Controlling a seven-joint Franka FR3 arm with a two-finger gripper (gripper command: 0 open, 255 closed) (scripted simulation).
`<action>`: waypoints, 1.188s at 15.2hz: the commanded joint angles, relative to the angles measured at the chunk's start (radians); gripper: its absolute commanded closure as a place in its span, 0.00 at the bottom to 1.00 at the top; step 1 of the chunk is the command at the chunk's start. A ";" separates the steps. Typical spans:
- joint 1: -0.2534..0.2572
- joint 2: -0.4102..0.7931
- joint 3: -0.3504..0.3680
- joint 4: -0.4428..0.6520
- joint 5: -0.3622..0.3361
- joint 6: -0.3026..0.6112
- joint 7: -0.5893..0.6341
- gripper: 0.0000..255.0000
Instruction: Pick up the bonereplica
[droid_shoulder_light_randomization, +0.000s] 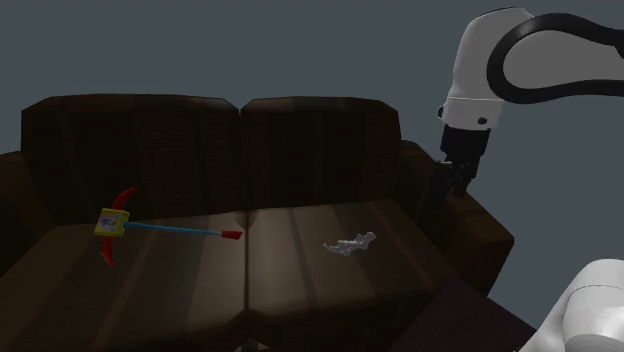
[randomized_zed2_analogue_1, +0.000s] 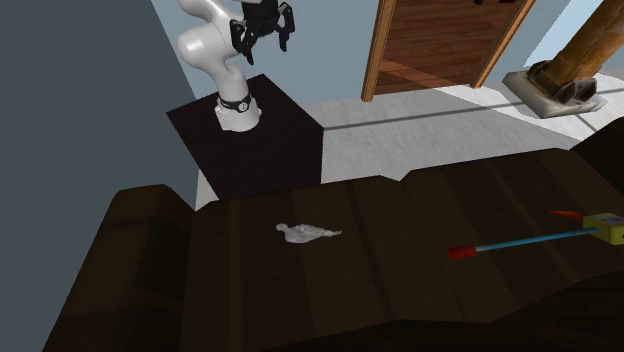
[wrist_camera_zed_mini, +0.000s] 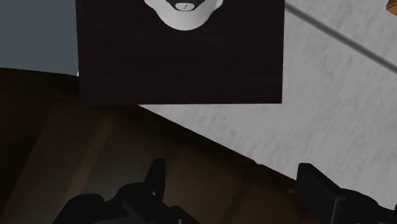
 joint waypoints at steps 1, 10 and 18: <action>0.000 0.000 0.000 0.000 0.000 0.000 0.000 0.00; 0.014 0.226 -0.101 -0.070 -0.085 0.291 -0.256 0.00; 0.033 0.514 -0.170 -0.025 -0.111 0.535 -0.470 0.00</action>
